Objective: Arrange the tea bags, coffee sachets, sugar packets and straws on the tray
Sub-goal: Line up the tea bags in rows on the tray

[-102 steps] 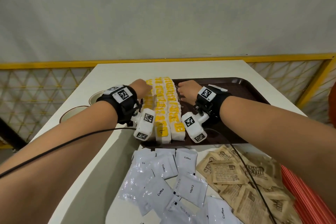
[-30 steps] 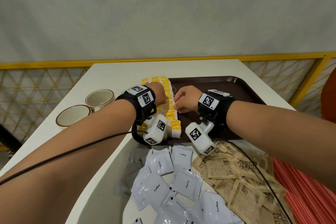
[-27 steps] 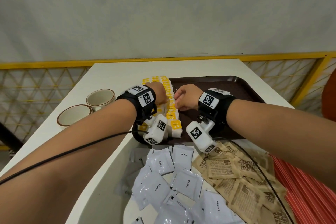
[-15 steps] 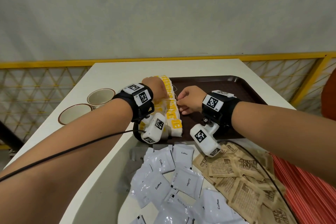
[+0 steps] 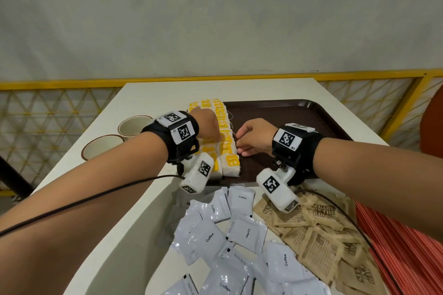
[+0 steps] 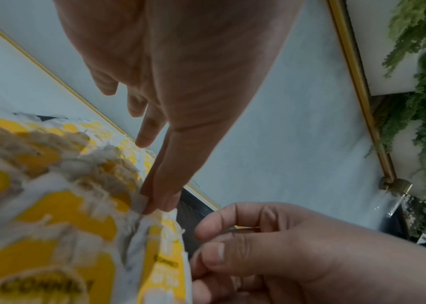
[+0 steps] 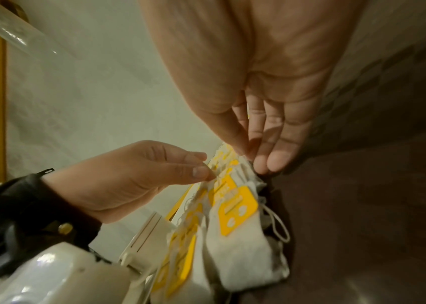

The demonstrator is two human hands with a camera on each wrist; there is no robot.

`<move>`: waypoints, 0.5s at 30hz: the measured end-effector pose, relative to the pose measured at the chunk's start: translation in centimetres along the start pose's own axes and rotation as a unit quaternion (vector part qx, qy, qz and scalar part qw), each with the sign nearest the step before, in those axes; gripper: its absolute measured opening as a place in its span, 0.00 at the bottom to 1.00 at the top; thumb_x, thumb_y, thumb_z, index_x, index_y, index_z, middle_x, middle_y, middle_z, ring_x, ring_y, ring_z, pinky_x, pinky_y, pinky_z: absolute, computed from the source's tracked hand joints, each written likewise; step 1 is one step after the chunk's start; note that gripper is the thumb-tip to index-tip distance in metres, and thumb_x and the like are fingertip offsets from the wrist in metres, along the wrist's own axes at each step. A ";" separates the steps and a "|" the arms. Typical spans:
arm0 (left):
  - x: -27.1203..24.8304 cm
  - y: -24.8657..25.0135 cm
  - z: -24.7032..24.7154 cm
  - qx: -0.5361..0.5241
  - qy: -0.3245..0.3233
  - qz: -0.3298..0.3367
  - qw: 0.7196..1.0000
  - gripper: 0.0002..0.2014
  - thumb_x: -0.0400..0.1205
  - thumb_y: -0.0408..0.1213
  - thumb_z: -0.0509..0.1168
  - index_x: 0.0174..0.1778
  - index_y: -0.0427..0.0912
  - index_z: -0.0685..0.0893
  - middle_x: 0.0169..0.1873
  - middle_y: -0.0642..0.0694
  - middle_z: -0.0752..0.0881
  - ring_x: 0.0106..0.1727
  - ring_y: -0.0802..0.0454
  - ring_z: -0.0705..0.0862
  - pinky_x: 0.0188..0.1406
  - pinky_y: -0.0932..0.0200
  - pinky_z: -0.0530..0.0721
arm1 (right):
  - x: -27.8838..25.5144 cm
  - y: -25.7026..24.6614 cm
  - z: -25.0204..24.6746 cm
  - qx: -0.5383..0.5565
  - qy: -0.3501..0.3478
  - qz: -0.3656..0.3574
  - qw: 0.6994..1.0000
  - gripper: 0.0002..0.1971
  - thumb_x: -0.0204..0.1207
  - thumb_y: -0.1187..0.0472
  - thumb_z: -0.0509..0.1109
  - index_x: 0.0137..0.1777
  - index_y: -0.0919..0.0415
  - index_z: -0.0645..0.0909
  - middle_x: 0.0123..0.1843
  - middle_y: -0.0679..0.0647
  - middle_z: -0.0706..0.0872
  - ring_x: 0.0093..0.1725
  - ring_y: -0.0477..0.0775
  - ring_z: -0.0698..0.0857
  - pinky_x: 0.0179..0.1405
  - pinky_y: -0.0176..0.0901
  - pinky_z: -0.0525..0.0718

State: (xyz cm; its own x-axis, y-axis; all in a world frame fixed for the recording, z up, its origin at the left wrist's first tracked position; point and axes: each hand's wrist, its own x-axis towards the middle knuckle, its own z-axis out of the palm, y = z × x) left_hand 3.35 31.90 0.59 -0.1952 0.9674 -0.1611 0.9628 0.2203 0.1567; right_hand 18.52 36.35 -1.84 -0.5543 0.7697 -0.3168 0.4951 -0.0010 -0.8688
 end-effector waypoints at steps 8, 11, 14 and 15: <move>-0.1 0.8 0.2 0.006 -0.001 0.020 1.000 0.13 0.80 0.45 0.67 0.54 0.43 0.90 0.55 0.46 0.87 0.60 0.48 0.80 0.59 0.60 0.69 | 0.0 0.4 0.6 0.001 0.018 -0.020 1.000 0.11 0.72 0.80 0.69 0.38 0.64 0.78 0.36 0.64 0.83 0.36 0.58 0.85 0.56 0.58 0.87; 0.3 0.8 0.3 0.003 0.000 0.009 1.000 0.12 0.79 0.46 0.68 0.53 0.45 0.90 0.54 0.48 0.87 0.62 0.48 0.80 0.65 0.56 0.72 | 0.0 0.5 0.7 0.008 0.017 -0.023 1.000 0.11 0.73 0.80 0.69 0.38 0.64 0.78 0.35 0.64 0.83 0.36 0.58 0.85 0.57 0.59 0.86; 0.7 0.8 0.7 0.026 -0.014 -0.010 1.000 0.13 0.80 0.47 0.66 0.53 0.45 0.89 0.54 0.48 0.87 0.64 0.47 0.78 0.77 0.49 0.61 | 0.0 0.6 0.6 0.018 0.015 -0.027 0.999 0.11 0.74 0.80 0.68 0.38 0.64 0.78 0.36 0.65 0.83 0.35 0.58 0.84 0.56 0.59 0.87; 0.7 0.8 0.8 0.036 -0.016 -0.014 0.999 0.14 0.81 0.47 0.65 0.54 0.44 0.89 0.56 0.47 0.87 0.65 0.47 0.78 0.79 0.48 0.55 | 0.0 0.7 0.5 0.023 0.012 -0.029 0.999 0.11 0.74 0.80 0.67 0.39 0.65 0.77 0.36 0.65 0.83 0.35 0.58 0.85 0.55 0.57 0.87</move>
State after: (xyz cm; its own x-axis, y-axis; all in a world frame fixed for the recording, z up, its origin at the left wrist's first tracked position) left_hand 4.18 32.62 -0.12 -0.2168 0.9563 -0.1962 0.9682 0.2364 0.0822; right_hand 18.48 36.05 -2.63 -0.5655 0.7839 -0.2566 0.4311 0.0157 -0.9022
